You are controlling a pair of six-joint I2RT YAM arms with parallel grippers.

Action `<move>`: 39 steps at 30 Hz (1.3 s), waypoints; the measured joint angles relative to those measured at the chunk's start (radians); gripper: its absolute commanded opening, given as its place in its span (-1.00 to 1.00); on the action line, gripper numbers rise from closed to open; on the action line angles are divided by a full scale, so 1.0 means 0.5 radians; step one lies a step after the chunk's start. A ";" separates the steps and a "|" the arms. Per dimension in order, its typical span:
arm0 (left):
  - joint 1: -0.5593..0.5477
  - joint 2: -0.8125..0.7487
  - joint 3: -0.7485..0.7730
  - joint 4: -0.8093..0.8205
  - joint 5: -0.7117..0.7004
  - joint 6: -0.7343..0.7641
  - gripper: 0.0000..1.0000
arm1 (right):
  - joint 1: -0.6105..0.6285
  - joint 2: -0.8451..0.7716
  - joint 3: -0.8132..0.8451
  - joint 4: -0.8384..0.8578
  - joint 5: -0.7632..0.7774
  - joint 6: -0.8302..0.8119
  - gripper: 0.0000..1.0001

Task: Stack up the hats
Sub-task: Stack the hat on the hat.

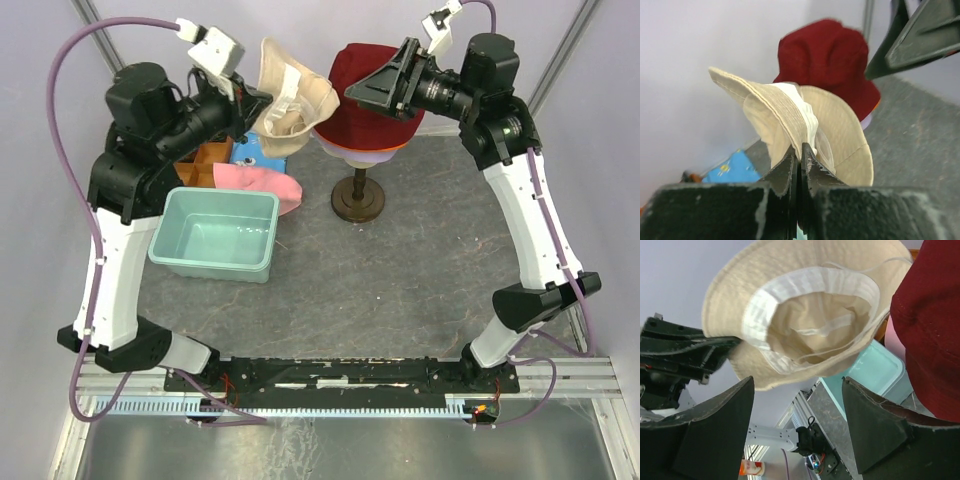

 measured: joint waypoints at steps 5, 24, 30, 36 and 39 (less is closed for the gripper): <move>-0.441 0.028 -0.139 -0.148 -0.968 0.348 -0.94 | 0.083 0.004 0.000 -0.003 0.060 -0.009 0.53; -0.875 -0.173 -1.035 0.972 -2.613 1.661 -0.94 | 0.163 0.085 -0.185 0.084 0.139 0.282 0.51; -0.966 -0.282 -1.107 1.318 -2.582 1.820 -0.94 | 0.191 0.072 -0.477 0.391 0.138 0.713 0.54; -0.967 -0.325 -1.186 1.496 -2.425 1.844 -0.94 | 0.201 -0.070 -0.854 0.935 0.145 1.224 0.56; -0.966 -0.331 -1.234 1.529 -2.358 1.843 -0.94 | 0.201 -0.106 -0.967 1.138 0.163 1.415 0.59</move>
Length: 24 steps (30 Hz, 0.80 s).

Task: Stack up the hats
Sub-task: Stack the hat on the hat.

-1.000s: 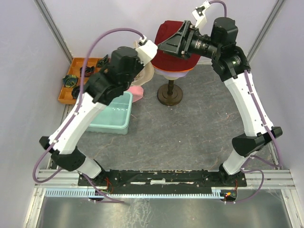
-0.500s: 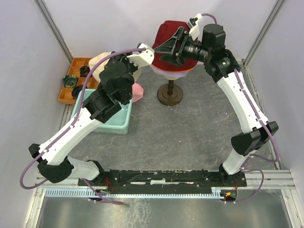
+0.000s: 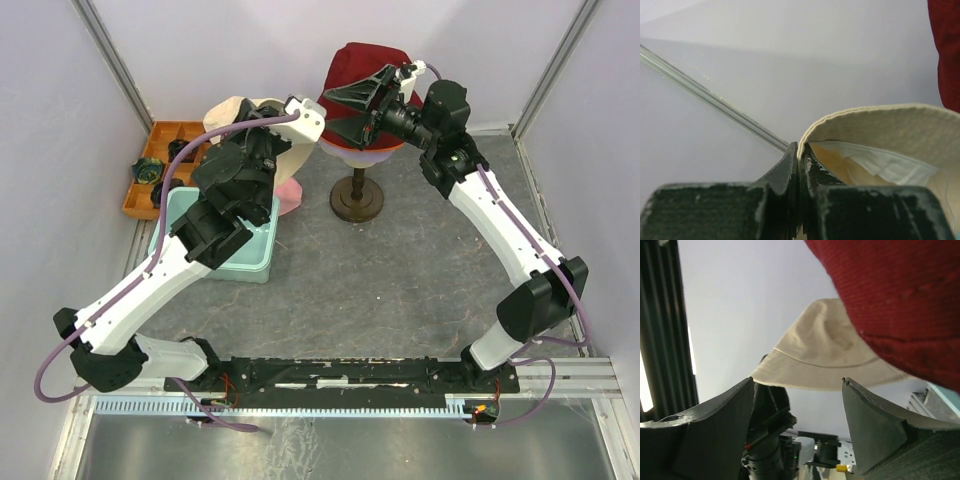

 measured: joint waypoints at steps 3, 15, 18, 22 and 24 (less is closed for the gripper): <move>-0.001 0.000 -0.014 0.006 0.046 0.000 -0.94 | 0.000 -0.006 -0.031 0.120 0.014 0.146 0.62; 0.000 0.000 -0.062 0.096 0.084 0.001 -0.94 | 0.065 -0.108 -0.191 0.301 0.081 0.431 0.63; 0.000 0.000 -0.089 0.110 0.083 0.003 -0.94 | 0.069 -0.125 -0.203 0.306 0.083 0.484 0.63; 0.000 0.000 -0.101 0.127 0.083 0.019 -0.94 | 0.075 -0.133 -0.204 0.305 0.095 0.513 0.64; 0.000 0.000 -0.104 0.140 0.083 0.030 -0.94 | 0.084 -0.141 -0.205 0.298 0.098 0.527 0.64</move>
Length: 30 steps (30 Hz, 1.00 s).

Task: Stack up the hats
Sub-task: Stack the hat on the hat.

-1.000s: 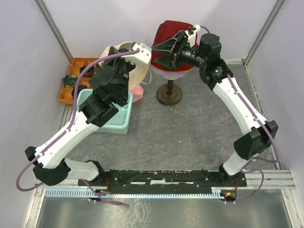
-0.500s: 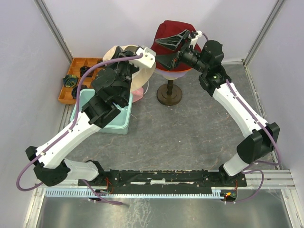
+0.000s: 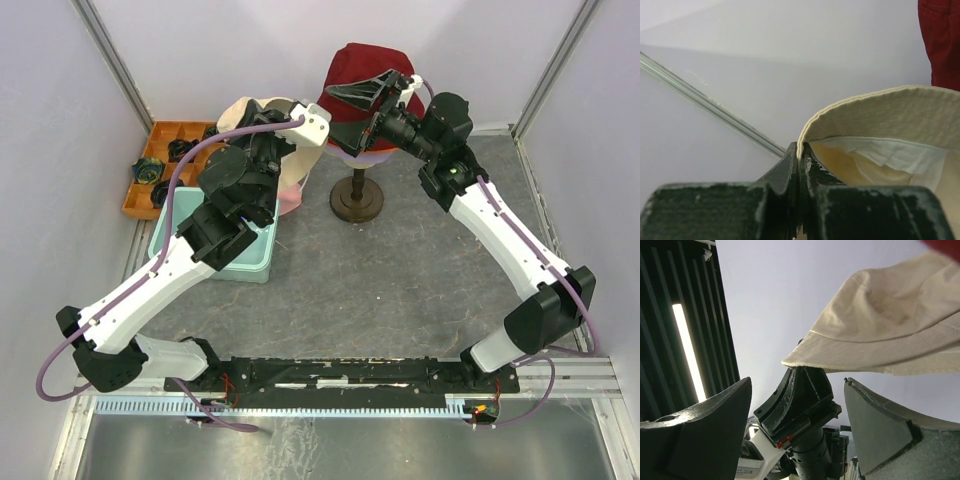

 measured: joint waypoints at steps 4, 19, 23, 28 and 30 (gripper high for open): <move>0.000 0.004 0.000 0.029 0.001 0.006 -0.94 | 0.047 -0.020 -0.011 -0.005 0.010 0.021 0.64; -0.044 -0.042 -0.001 0.026 0.163 -0.015 -0.94 | 0.156 -0.001 -0.048 -0.002 0.051 0.029 0.65; -0.070 -0.166 -0.036 0.016 0.283 -0.069 -0.94 | 0.156 0.002 -0.048 0.002 0.065 0.028 0.64; -0.082 -0.365 -0.074 -0.024 0.497 -0.186 -0.94 | 0.158 0.002 -0.048 -0.001 0.098 0.025 0.54; -0.082 -0.420 -0.079 -0.028 0.566 -0.232 -0.94 | 0.158 0.002 -0.048 -0.003 0.104 0.021 0.46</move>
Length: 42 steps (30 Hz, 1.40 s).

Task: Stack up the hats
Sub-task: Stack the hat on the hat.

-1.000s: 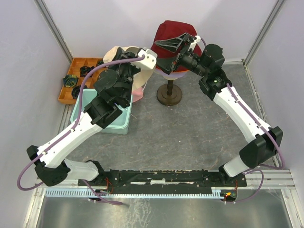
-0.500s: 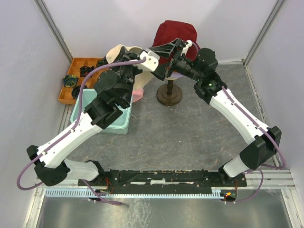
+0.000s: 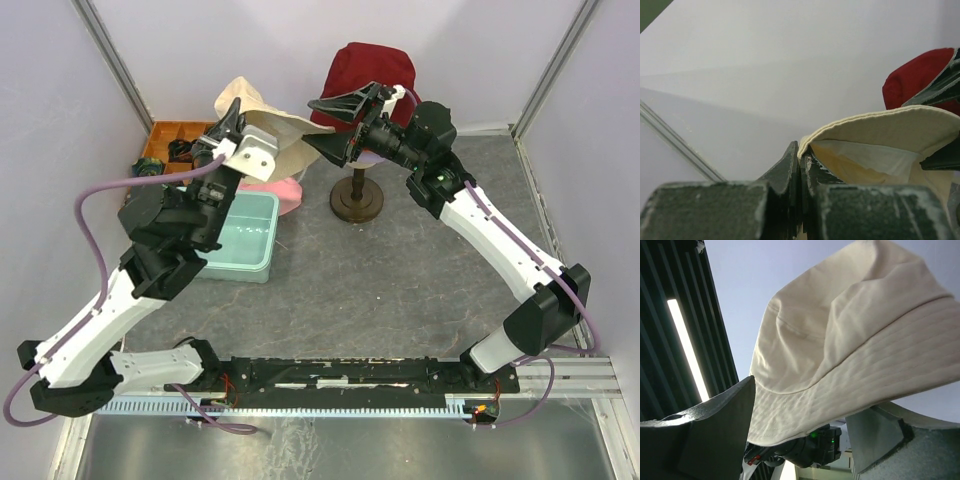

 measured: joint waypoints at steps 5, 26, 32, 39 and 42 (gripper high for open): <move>0.000 -0.045 -0.005 -0.020 0.114 -0.075 -0.94 | 0.003 0.010 0.024 -0.016 0.004 -0.005 -0.45; -0.008 -0.247 -0.332 0.294 -0.082 -0.282 0.06 | 0.003 0.255 0.836 -0.156 -0.070 -0.213 -1.00; -0.008 -0.390 -0.462 0.367 -0.228 -0.470 0.36 | 0.005 0.474 1.253 -0.084 -0.140 -0.210 -1.00; -0.008 -0.435 -0.612 0.410 -0.274 -0.768 0.48 | -0.031 0.887 1.875 0.102 -0.176 -0.124 -1.00; -0.006 -0.434 -0.713 0.446 -0.293 -0.890 0.49 | -0.089 1.013 1.986 0.245 -0.160 -0.056 -1.00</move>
